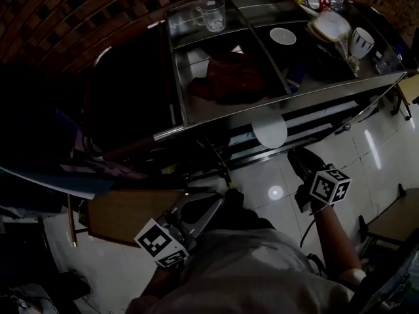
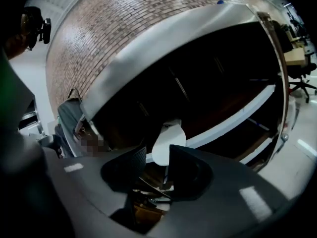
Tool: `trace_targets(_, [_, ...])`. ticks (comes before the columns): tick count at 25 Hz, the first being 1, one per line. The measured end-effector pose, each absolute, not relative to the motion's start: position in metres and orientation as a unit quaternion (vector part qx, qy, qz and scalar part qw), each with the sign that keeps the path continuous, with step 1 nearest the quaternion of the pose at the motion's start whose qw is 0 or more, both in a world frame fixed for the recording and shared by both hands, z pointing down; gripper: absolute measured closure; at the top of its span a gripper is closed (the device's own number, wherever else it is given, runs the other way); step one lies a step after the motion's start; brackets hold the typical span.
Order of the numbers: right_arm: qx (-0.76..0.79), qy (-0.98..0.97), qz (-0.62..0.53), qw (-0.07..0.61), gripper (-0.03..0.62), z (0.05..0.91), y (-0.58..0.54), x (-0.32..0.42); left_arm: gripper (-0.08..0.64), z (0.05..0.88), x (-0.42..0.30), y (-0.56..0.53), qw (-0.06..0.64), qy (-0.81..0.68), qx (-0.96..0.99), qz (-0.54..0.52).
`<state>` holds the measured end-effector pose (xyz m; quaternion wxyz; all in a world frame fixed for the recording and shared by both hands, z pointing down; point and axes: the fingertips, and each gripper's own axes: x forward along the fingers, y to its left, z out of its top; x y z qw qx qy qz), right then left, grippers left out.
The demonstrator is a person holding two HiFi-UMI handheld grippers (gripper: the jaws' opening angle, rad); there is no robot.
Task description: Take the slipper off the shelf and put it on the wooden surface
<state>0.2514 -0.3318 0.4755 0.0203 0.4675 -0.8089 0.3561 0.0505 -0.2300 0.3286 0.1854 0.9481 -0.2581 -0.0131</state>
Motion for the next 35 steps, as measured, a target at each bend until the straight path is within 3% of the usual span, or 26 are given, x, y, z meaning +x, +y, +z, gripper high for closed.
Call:
trace_targets(11, [0.504,-0.761,0.407,0.031,0.384,0.554,-0.403,0.257,0.563,0.339,0.045,-0.263,0.178,-0.274,0.945,0.014])
trace_targets(13, [0.497,-0.761,0.417,0.018,0.414,0.558,-0.409,0.252,0.563,0.340,0.041,-0.263,0.179,-0.282,0.942,0.015])
trace_targets(14, [0.491,-0.762,0.422,0.006,0.476,0.557,-0.411,0.249,0.563,0.340,0.039,-0.263,0.178,-0.286,0.942,0.017])
trace_targets(19, [0.452,-0.777,0.435,-0.057,0.553,0.529,-0.408,0.234,0.563,0.337,0.029,-0.261,0.174,-0.309,0.935,0.021])
trace_targets(26, [0.426,-0.781,0.443,-0.115,0.561,0.478,-0.353,0.232,0.563,0.318,0.019,-0.249,0.117,-0.338,0.932,0.051])
trace_targets(35, [0.427,-0.795,0.416,-0.112,0.561,0.468,-0.253,0.261,0.563,0.318,0.012,-0.200,0.100,-0.375,0.921,0.038])
